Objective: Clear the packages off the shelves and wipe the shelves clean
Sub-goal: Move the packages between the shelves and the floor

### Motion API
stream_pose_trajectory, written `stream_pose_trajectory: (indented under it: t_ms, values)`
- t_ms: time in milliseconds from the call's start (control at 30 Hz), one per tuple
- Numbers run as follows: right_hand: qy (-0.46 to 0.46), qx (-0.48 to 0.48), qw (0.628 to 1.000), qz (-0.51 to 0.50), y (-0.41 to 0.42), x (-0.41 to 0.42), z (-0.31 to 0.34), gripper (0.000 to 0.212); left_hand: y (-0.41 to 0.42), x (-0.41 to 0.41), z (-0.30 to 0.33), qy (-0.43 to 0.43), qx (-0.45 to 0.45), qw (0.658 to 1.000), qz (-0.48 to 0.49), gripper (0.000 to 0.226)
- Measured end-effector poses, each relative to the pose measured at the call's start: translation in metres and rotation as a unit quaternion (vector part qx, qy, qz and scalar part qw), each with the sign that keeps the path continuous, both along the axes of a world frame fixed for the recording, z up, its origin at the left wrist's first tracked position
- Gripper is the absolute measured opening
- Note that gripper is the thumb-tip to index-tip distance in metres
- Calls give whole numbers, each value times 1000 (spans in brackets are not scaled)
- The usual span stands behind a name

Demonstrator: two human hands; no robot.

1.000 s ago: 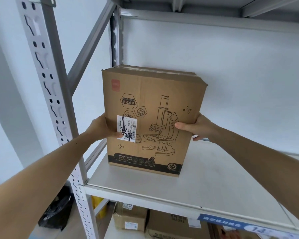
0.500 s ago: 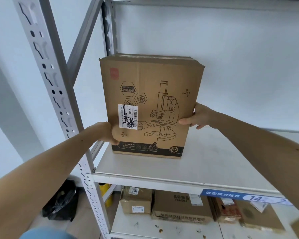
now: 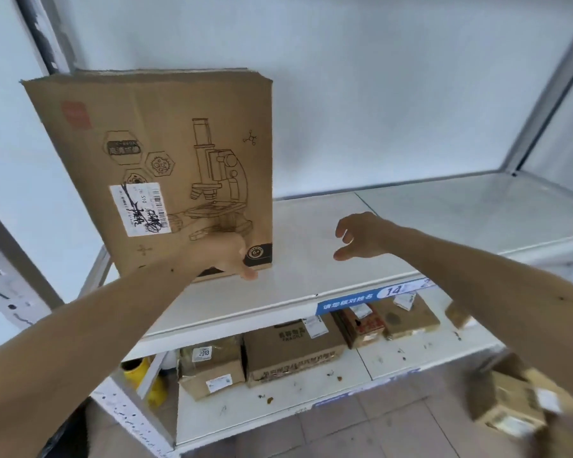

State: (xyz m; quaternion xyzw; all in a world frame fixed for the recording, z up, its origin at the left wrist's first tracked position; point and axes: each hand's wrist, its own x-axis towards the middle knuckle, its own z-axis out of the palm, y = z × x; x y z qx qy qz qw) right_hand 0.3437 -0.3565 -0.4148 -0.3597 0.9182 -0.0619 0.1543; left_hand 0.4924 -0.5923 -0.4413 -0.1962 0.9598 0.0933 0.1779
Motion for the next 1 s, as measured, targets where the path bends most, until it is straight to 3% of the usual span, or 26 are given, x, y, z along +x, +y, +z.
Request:
stream_pose_trajectory:
  t_ms: [233,467,833,1000]
  values:
    - [52,88,989,-111,148,-9,-21,48,113,-81,-2,9,18,991,-130,65]
    - [48,167,967,-188,300,-3,-39,45,255,-145,-14,12,16,971,-237,60]
    - [6,196,944,-265,510,-23,-78,44,478,-219,-63,-15,93,948,-303,61]
    - [-32,197,940,-278,577,-49,-108,44,550,-247,-94,-55,84,940,-326,59]
